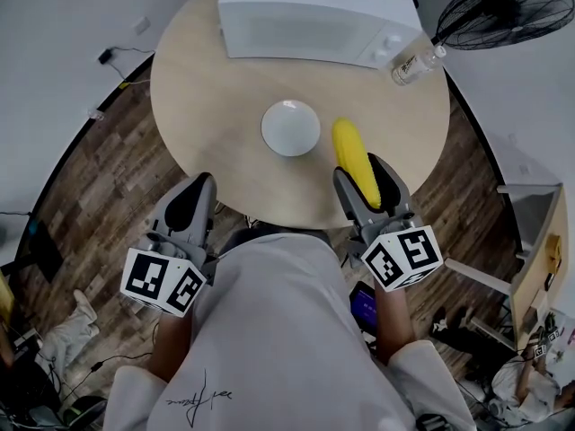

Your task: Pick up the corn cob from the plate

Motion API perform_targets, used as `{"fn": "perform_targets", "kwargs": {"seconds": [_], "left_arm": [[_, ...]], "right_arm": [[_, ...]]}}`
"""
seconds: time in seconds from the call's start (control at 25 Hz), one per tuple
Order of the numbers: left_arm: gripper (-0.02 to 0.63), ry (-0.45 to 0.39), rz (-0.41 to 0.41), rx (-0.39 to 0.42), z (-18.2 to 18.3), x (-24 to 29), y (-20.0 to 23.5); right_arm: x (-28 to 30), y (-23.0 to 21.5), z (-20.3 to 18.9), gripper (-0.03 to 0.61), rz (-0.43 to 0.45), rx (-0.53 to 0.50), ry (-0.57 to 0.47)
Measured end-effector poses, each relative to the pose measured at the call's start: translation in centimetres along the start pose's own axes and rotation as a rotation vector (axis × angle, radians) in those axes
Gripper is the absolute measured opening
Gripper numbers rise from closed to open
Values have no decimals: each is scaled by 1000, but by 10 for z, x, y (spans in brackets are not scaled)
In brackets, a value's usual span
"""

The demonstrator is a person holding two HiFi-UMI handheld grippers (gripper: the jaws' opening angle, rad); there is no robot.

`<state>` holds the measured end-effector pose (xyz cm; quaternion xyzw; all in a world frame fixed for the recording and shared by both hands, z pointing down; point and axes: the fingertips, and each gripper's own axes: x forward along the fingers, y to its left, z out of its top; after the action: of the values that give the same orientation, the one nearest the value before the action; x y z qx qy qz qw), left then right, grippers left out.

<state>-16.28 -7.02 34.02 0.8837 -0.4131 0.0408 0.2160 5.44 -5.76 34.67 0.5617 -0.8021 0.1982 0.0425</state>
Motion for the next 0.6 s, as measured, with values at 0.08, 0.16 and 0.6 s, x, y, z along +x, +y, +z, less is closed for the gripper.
{"fn": "perform_targets", "kwargs": {"seconds": [0.08, 0.16, 0.6], "left_arm": [[-5, 14, -1, -4, -3, 0, 0], [-5, 28, -3, -6, -6, 1, -1], [-5, 48, -5, -28, -12, 1, -2]], "right_arm": [[-1, 0, 0, 268, 0, 0, 0], [-1, 0, 1, 268, 5, 16, 0], [-1, 1, 7, 268, 37, 56, -2]]}}
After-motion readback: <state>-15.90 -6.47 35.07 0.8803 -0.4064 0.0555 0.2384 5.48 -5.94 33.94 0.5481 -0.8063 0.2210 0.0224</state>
